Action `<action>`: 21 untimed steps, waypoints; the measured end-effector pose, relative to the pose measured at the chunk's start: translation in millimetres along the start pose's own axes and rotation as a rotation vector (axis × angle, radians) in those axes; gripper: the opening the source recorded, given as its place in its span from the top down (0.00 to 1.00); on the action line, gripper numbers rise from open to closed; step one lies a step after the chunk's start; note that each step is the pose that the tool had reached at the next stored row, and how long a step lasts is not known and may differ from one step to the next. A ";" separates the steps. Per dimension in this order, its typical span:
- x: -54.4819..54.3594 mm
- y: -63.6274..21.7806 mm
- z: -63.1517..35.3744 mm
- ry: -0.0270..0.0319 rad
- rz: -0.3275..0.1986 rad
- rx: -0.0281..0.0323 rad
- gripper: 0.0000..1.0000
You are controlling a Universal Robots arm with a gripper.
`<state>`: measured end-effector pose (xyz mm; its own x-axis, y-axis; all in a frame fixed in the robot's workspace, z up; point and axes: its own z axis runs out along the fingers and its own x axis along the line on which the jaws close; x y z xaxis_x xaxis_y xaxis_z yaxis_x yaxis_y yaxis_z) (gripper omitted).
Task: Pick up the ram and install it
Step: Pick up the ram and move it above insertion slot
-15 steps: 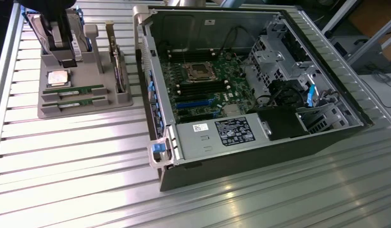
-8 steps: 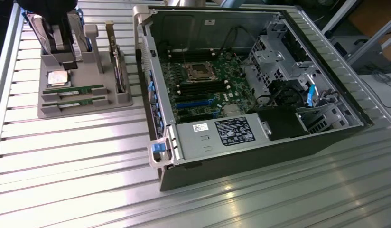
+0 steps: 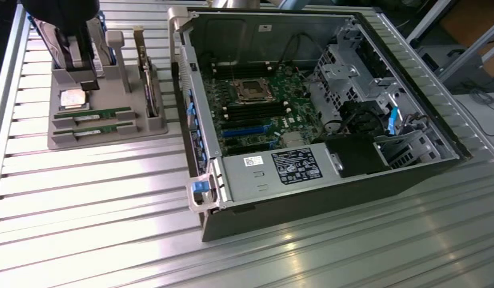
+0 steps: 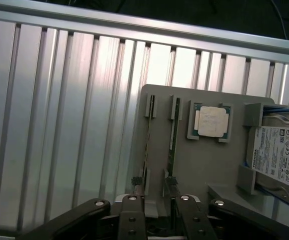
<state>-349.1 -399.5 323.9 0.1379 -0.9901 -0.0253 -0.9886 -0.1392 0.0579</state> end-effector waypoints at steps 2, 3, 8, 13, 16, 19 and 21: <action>0.0 0.0 0.7 0.0000 0.000 0.0000 0.70; 0.0 -0.1 1.2 0.0000 0.000 0.0000 0.70; 0.1 -0.2 3.9 0.0000 0.000 0.0000 0.70; 0.2 -0.3 6.0 0.0000 0.000 0.0000 0.70; 0.3 -0.4 7.6 0.0001 0.000 -0.0001 0.70; 0.6 -0.4 8.9 0.0000 0.000 0.0000 0.70; 0.8 -0.5 10.1 0.0000 0.000 0.0000 0.70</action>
<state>-349.1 -400.0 313.8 0.1380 -0.9901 -0.0253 -0.9886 -0.1392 0.0580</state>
